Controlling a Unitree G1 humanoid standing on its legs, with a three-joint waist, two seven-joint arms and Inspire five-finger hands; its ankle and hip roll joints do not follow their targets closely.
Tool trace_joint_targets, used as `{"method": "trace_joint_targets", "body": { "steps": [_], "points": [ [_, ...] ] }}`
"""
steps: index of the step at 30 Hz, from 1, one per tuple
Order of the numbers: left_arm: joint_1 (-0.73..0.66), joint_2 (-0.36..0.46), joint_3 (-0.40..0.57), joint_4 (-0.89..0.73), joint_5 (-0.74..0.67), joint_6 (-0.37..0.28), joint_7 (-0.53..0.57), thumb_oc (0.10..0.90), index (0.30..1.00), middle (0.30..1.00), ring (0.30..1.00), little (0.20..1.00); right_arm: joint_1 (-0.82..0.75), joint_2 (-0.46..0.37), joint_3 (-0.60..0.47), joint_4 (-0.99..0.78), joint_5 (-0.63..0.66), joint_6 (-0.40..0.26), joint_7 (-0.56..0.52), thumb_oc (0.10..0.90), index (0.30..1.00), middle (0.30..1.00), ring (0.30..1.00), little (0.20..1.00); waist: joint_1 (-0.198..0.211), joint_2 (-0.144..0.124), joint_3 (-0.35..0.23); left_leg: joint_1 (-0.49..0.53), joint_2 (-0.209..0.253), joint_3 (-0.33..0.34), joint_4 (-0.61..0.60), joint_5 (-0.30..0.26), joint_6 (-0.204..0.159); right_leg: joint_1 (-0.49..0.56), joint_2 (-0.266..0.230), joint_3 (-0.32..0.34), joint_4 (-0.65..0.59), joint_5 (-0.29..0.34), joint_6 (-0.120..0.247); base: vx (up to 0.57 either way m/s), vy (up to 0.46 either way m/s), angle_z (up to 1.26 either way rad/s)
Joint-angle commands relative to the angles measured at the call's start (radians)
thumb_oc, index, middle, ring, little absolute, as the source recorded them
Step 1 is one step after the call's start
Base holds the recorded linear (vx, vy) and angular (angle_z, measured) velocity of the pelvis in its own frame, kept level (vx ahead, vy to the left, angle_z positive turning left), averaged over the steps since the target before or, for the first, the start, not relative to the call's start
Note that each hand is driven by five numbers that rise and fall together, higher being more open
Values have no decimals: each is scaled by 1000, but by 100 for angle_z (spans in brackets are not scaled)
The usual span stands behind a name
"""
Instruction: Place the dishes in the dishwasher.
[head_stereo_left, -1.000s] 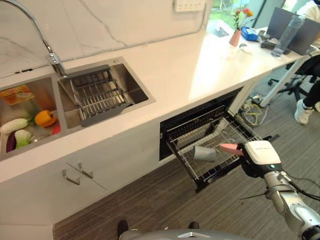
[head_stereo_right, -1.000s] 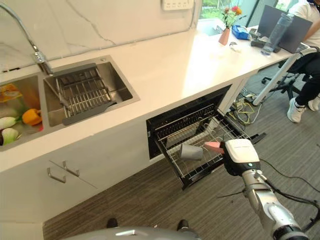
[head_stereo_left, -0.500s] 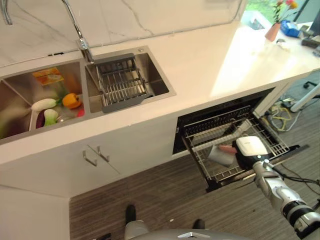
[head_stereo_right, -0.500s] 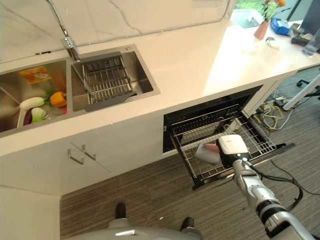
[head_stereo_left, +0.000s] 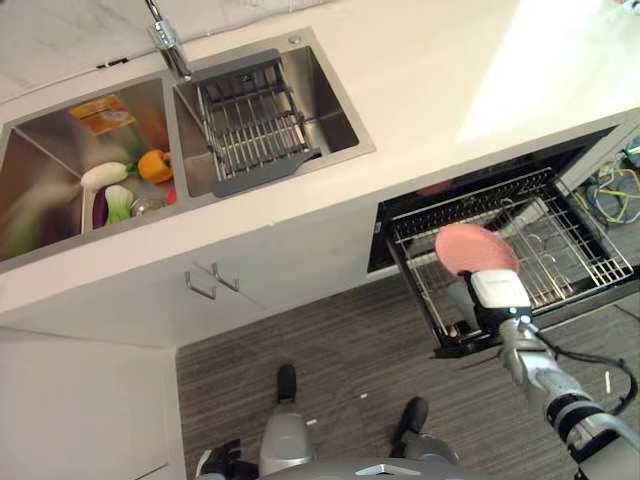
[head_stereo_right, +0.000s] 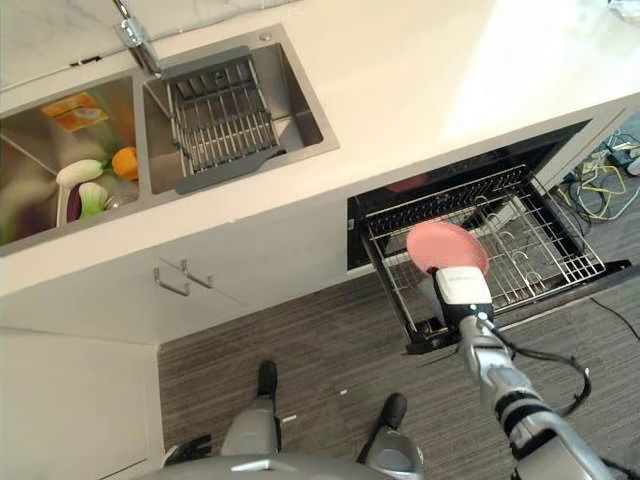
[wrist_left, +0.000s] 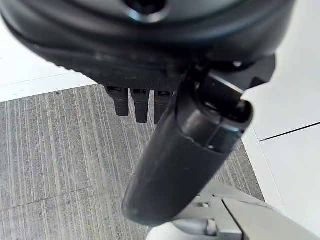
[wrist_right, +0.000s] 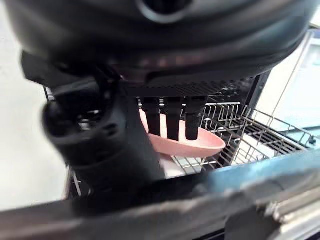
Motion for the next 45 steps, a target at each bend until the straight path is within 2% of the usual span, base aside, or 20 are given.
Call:
{"method": "trace_joint_targets", "body": {
  "steps": [1,6,10,11,12,14,17,18,19,21,24,25,28,33,34,36,37,40,42,45],
  "points": [
    [-35,-5,-75,53,23,-12,14,800,900,900,900,900,-8,-33,-78,-46,90,-27,-27,800,900,900,900,900,-7,-8,-47,88,-23,38,9,-104,35,-6,-78,53,18,-85,60,11,15,4],
    [-15,-5,-66,45,52,-3,11,800,900,900,900,900,101,-39,-200,-161,175,-61,-54,800,900,900,900,900,-30,-17,-76,124,-29,54,9,-125,41,18,-80,63,18,-88,62,21,5,0],
    [-15,-3,-46,50,87,12,22,800,900,900,900,900,223,-88,-400,-389,213,-62,-108,800,900,900,900,900,-60,-31,-102,160,-33,80,9,-144,49,30,-83,81,18,-86,65,44,18,-6],
    [-15,-3,-43,51,91,13,24,800,900,900,900,900,256,-90,-450,-434,229,-66,-120,616,625,625,625,625,-69,-33,-107,169,-35,87,9,-149,50,33,-83,87,18,-85,65,65,25,-26],
    [-13,-3,-31,47,96,14,22,800,900,900,900,900,315,-100,-536,-448,243,-63,-139,400,300,300,300,300,-87,-38,-116,187,-36,99,9,-161,53,37,-81,100,18,-87,68,35,22,-31],
    [-12,-3,-29,46,97,15,18,800,900,900,900,900,336,-98,-569,-437,252,-57,-146,400,300,300,300,300,-94,-42,-123,184,-39,104,9,-159,56,31,-83,107,18,-82,67,16,11,-37],
    [-10,-4,-31,38,95,15,10,800,900,900,900,900,372,-46,-659,-293,349,-50,-191,400,300,300,300,300,-111,-47,-129,201,-39,114,9,-169,59,35,-78,124,18,-84,67,38,8,-24],
    [-1,-6,-38,30,96,15,6,800,900,900,900,900,389,28,-724,-184,465,-52,-221,400,300,300,300,300,-117,-46,-134,207,-40,114,9,-175,62,37,-76,129,18,-85,65,30,1,-19],
    [-1,-5,-39,29,96,15,6,800,900,900,900,900,389,28,-724,-183,465,-52,-222,400,300,300,300,300,-117,-48,-136,203,-42,113,9,-171,63,33,-78,129,18,-81,65,36,0,-16],
    [2,-11,-42,25,83,17,8,800,900,900,900,900,388,111,-765,-108,590,-76,-245,400,300,300,300,300,-122,-46,-142,203,-45,111,9,-174,65,31,-76,135,18,-80,64,27,0,-7],
    [-3,-13,-41,30,77,22,5,800,900,900,900,900,380,160,-735,-75,644,-98,-220,400,300,300,300,300,-121,-50,-144,205,-45,112,9,-175,65,29,-75,138,18,-79,62,23,2,-10],
    [0,-22,-41,52,82,26,9,800,900,900,900,900,362,219,-640,-48,670,-120,-163,400,300,300,300,300,-115,-52,-144,213,-43,118,9,-177,63,34,-72,141,18,-82,60,33,2,-15],
    [3,-18,-43,56,84,27,13,800,900,900,900,900,333,232,-567,-30,654,-119,-130,400,300,300,300,300,-111,-53,-139,216,-40,122,9,-175,60,36,-68,141,18,-84,58,20,-1,-7],
    [11,8,-51,35,62,23,16,800,900,900,900,900,207,217,-368,-37,605,-134,-29,400,300,300,300,300,-94,-54,-109,202,-37,115,9,-159,53,29,-64,142,20,-88,52,-13,3,3],
    [11,12,-69,24,63,21,13,800,900,900,900,900,156,214,-319,-36,611,-154,8,400,300,300,300,300,-88,-55,-88,178,-39,105,9,-147,50,18,-67,136,20,-87,51,-37,13,9],
    [4,16,-74,20,63,20,14,800,900,900,900,900,142,210,-310,-43,612,-160,15,400,300,300,300,300,-84,-56,-75,161,-38,98,9,-140,48,8,-70,129,23,-85,51,-110,-21,19],
    [-28,21,-87,12,49,13,15,800,900,900,900,900,97,196,-289,-23,613,-163,23,400,300,300,300,300,-68,-55,-35,108,-35,70,9,-123,43,-21,-75,101,31,-82,51,-162,-43,39],
    [-45,25,-100,3,36,8,16,800,900,900,900,900,46,160,-279,-10,608,-155,21,400,300,300,300,300,-53,-53,-10,56,-39,39,9,-102,42,-46,-84,73,33,-75,50,-131,-46,47],
    [-43,28,-129,-29,27,2,13,800,900,900,900,900,-34,101,-277,14,608,-148,15,400,300,300,300,300,-34,-35,12,12,-39,10,9,-87,35,-65,-93,36,36,-71,52,-84,-15,60],
    [-46,35,-172,-14,30,-5,7,800,900,900,900,900,-189,37,-264,31,629,-147,-2,400,300,300,300,300,-10,-18,33,-32,-44,0,9,-72,31,-99,-108,25,40,-60,58,-49,39,38]
  ]
}}
